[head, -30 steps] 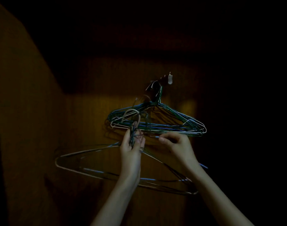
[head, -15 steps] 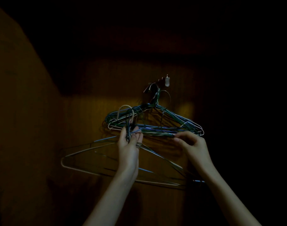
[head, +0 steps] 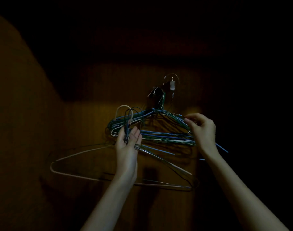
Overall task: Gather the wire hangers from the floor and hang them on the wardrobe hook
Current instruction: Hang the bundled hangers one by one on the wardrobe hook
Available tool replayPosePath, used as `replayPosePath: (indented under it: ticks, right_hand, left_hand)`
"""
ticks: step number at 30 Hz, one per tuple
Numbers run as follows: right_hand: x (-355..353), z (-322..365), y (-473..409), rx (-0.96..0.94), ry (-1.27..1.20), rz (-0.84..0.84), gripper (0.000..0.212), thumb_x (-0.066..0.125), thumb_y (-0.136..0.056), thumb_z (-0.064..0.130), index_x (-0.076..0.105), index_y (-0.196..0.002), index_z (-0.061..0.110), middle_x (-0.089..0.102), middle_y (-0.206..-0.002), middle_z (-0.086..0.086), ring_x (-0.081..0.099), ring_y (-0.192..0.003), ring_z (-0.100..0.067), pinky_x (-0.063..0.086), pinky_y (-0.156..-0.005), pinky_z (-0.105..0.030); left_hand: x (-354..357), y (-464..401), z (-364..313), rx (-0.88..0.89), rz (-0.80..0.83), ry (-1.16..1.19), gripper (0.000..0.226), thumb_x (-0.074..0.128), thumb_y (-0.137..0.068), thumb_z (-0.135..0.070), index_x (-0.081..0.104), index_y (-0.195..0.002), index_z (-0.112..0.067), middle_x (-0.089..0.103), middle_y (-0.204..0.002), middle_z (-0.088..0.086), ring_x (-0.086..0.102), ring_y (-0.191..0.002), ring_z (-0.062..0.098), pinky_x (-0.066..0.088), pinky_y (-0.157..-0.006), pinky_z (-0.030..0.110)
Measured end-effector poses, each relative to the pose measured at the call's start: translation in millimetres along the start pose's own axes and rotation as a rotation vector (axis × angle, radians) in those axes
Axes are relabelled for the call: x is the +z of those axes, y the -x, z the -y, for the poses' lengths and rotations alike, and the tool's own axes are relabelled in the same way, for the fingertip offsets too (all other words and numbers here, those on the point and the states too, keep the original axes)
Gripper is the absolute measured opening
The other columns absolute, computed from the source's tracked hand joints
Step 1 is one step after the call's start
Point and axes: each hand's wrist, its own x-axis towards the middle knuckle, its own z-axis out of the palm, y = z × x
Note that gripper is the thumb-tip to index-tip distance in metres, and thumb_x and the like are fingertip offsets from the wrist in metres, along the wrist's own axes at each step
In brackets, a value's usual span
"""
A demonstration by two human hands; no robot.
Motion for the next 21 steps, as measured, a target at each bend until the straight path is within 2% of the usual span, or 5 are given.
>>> replayPosePath:
  ticks: [6,10,13,16,21]
  right_hand:
    - [27.4,-20.8,-28.8,0.082,0.148,0.025,0.011,0.063,-0.088,0.019,0.071,-0.095,0.017,0.068,-0.095,0.001,0.057,-0.075,-0.009,0.048,-0.067,-0.029]
    - [39.3,-28.1,-42.5,0.142,0.191,0.057,0.013,0.061,-0.089,0.020,0.071,-0.097,0.018,0.067,-0.086,0.002,0.060,-0.075,-0.016,0.050,-0.067,-0.033]
    - [47.6,-36.7,-51.7,0.192,0.195,0.065,0.012,0.063,-0.087,0.022,0.072,-0.095,0.020,0.069,-0.087,0.002,0.058,-0.073,-0.011,0.048,-0.064,-0.030]
    - [52.3,-45.3,-55.9,0.196,0.173,0.094,0.013,0.064,-0.086,0.019,0.071,-0.097,0.018,0.070,-0.094,0.000,0.059,-0.077,-0.009,0.054,-0.071,-0.034]
    - [53.5,-54.1,-53.9,0.140,0.210,0.179,0.011,0.063,-0.087,0.011,0.070,-0.093,0.018,0.069,-0.100,-0.001,0.061,-0.093,-0.014,0.054,-0.079,-0.036]
  left_hand:
    - [-1.3,-9.7,0.7,0.032,0.001,-0.005,0.045,0.031,-0.100,-0.001,0.036,-0.143,-0.012,0.048,-0.134,0.016,0.051,-0.121,0.021,0.041,-0.100,0.028]
    - [-1.4,-14.3,2.3,0.041,-0.002,-0.007,0.044,0.030,-0.100,0.000,0.036,-0.142,-0.012,0.049,-0.132,0.016,0.052,-0.117,0.019,0.041,-0.098,0.026]
    - [-3.6,-19.2,3.9,0.041,-0.013,0.000,0.045,0.031,-0.100,0.000,0.036,-0.142,-0.012,0.049,-0.132,0.016,0.053,-0.118,0.020,0.041,-0.099,0.028]
    - [-6.7,-24.8,6.3,0.045,-0.025,-0.006,0.044,0.031,-0.099,0.001,0.037,-0.141,-0.013,0.049,-0.134,0.017,0.052,-0.119,0.020,0.040,-0.099,0.029]
    - [-10.7,-28.4,11.1,0.042,-0.044,0.005,0.044,0.030,-0.099,0.001,0.037,-0.140,-0.014,0.048,-0.134,0.018,0.051,-0.119,0.022,0.039,-0.100,0.030]
